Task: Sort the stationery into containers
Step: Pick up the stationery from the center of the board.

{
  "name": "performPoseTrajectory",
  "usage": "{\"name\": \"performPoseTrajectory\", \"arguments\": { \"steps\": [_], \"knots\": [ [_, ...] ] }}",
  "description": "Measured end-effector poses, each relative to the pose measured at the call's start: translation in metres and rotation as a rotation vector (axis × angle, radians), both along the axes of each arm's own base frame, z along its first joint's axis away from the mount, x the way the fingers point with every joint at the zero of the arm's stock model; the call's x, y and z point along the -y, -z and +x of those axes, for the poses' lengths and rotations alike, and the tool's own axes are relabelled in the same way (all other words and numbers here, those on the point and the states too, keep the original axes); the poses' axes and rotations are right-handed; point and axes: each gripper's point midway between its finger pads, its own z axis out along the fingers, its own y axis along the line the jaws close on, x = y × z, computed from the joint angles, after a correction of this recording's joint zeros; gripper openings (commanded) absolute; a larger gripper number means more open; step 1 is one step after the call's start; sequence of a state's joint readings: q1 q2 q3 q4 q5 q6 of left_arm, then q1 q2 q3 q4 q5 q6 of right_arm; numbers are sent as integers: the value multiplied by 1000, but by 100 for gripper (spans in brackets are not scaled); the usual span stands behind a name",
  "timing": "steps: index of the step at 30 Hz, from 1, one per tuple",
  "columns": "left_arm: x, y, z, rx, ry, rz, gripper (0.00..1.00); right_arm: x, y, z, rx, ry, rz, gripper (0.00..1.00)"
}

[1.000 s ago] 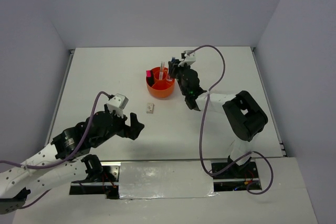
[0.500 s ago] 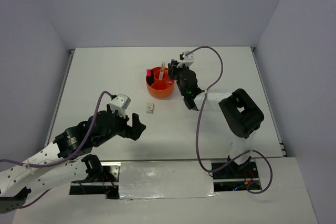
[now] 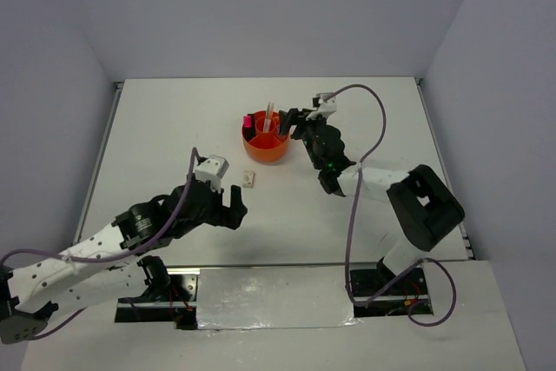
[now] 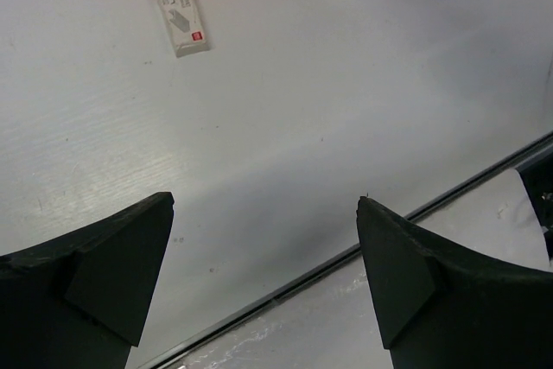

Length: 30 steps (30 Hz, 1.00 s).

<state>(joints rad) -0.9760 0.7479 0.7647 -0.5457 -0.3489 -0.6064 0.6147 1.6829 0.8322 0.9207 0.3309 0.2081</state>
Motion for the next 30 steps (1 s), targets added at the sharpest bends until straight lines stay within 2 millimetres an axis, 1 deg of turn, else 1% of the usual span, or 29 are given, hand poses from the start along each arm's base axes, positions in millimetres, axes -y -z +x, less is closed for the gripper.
{"name": "performPoseTrajectory", "arguments": {
  "steps": [2,3,5,6,9,12,15,17,21,23,24,25,27,30],
  "knots": [
    [3,13,5,-34,-30,26,99,9,-17,-13,24,1,30,81],
    [6,18,8,-43,-44,36,99,12,-24,-17,32,1,44,90],
    [12,34,16,-76,-79,74,99,25,-49,-33,47,13,91,92],
    [14,42,20,-91,-95,91,99,29,-60,-39,49,17,111,100],
    [14,67,36,-135,-146,157,99,41,-81,-59,18,17,155,100],
    [10,89,61,-180,-210,196,99,52,-86,-80,-42,11,169,100],
    [7,104,81,-205,-239,213,99,62,-84,-103,-87,-9,177,100],
    [7,109,91,-210,-237,228,99,69,-75,-122,-117,-34,178,100],
    [22,108,112,-197,-198,227,97,79,-58,-154,-159,-78,181,100],
    [28,106,123,-186,-186,225,94,84,-52,-165,-174,-89,188,100],
    [32,105,128,-184,-182,221,92,86,-47,-171,-183,-96,190,100],
    [34,106,133,-184,-179,221,87,87,-44,-175,-190,-101,190,100],
    [37,109,142,-185,-175,230,84,90,-38,-182,-200,-110,199,100],
    [38,122,153,-210,-185,254,83,92,-24,-190,-232,-120,191,100]
  ]
}}
